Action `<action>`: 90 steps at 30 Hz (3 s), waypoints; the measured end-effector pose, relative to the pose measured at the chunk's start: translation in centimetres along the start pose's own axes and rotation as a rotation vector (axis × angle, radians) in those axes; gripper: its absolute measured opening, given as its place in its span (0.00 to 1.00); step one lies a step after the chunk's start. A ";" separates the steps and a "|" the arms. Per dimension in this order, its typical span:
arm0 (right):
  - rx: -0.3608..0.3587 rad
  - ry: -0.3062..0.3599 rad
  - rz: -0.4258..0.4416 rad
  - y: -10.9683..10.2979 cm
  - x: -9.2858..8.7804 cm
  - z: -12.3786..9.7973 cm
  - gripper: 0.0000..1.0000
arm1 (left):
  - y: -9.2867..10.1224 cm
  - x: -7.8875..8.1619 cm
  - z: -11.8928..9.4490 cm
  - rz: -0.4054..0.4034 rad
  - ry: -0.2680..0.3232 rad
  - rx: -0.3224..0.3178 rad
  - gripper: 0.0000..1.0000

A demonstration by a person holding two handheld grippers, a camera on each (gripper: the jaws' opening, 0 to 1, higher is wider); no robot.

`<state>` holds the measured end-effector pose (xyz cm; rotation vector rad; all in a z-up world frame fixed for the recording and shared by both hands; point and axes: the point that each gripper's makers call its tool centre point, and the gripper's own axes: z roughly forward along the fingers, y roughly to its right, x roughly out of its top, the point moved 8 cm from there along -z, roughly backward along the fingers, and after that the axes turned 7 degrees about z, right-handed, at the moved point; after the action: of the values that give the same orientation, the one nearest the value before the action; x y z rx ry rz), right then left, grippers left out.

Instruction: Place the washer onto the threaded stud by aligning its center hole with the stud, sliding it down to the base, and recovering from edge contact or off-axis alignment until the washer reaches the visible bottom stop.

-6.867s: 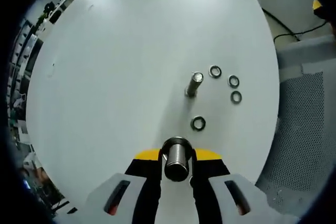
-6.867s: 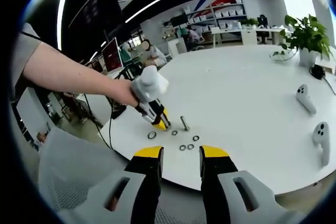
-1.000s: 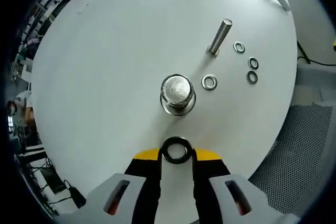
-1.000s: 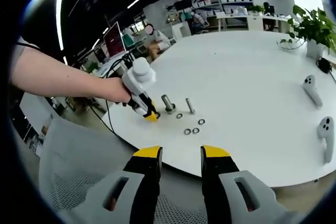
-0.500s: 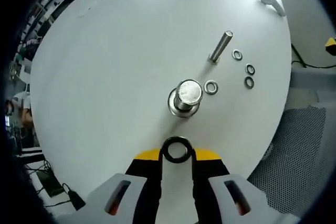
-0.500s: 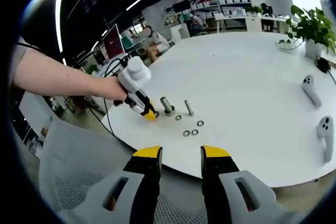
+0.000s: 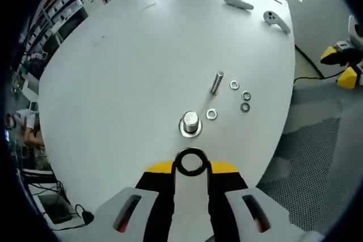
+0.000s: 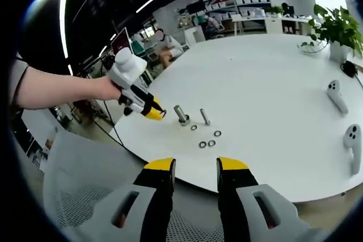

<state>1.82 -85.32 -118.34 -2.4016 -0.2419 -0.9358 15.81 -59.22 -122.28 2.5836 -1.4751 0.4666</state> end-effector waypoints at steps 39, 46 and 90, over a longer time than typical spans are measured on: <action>-0.001 0.020 0.011 0.1 0.2 -0.1 0.31 | -0.1 4.3 4.3 0.216 -0.158 -0.030 0.19; -0.003 0.020 0.013 0.1 0.1 -0.1 0.31 | -0.2 3.7 5.3 0.196 -0.185 -0.047 0.19; -0.013 0.020 0.011 0.2 0.2 -0.1 0.31 | -1.5 2.0 3.9 0.038 -0.056 -0.007 0.34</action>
<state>1.98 -85.58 -118.24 -2.4021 -0.2159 -0.9585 18.81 -61.11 -125.20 2.5879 -1.5436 0.3959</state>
